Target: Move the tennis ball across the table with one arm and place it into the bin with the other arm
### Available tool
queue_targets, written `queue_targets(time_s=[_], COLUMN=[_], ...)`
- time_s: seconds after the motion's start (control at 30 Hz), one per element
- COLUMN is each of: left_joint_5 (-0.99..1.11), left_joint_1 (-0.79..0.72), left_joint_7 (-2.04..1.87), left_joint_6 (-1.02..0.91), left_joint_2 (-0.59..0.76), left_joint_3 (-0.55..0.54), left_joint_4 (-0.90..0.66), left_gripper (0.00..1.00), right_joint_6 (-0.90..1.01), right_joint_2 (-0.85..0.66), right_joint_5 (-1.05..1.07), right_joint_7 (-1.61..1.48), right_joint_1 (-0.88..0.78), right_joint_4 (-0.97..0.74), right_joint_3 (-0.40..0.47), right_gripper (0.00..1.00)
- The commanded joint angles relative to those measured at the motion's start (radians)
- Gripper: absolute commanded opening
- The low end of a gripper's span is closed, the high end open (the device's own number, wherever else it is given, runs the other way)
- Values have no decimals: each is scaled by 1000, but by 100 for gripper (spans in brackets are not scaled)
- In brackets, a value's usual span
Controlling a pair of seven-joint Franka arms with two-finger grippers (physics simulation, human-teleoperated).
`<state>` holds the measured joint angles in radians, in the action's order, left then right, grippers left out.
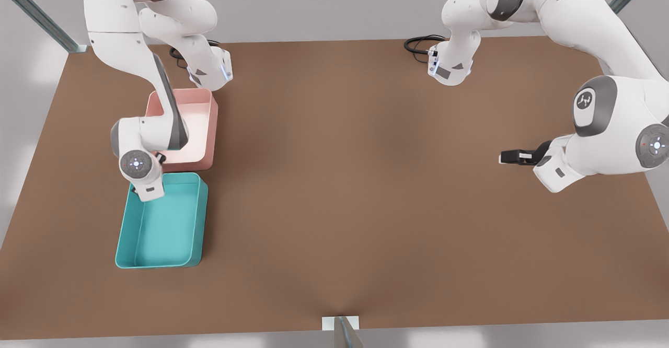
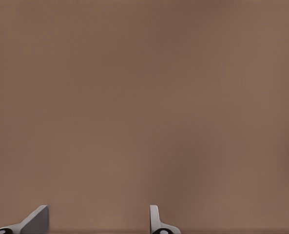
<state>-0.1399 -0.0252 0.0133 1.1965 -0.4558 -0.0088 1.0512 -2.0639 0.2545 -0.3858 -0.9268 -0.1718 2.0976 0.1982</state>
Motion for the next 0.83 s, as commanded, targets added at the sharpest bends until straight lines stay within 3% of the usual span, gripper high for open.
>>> queue_targets(time_s=[0.0, 0.17, 0.3, 0.37, 0.43, 0.6, 0.8], left_joint_5=[0, 0, 0, 5, 5, 8, 108], left_joint_1=[-1, 1, 1, -2, -2, -12, -44], left_joint_7=[-6, -6, 0, 0, -1, -3, -10], left_joint_6=[-3, -3, -3, -6, -14, -18, -15], left_joint_2=[2, 2, 0, 0, 2, 2, 29], left_joint_3=[0, 0, 0, 0, -2, -3, -7], left_joint_4=[0, 0, 0, 0, 0, 0, 4], left_gripper=[100, 100, 100, 100, 100, 100, 100], right_joint_6=[-24, 80, 237, 392, 557, 593, 613], right_joint_2=[12, 3, 8, -4, -23, -193, -212], right_joint_5=[25, 62, 123, 148, 223, 262, 286], right_joint_7=[-173, -161, -129, 216, 805, 833, 835], right_joint_1=[-3, -20, -61, -87, -87, -34, -6], right_joint_4=[-1, -111, -295, -436, -542, -539, -544], right_joint_3=[3, -10, -48, -112, -169, -161, -145], right_gripper=[100, 100, 100, 100, 100, 100, 100])
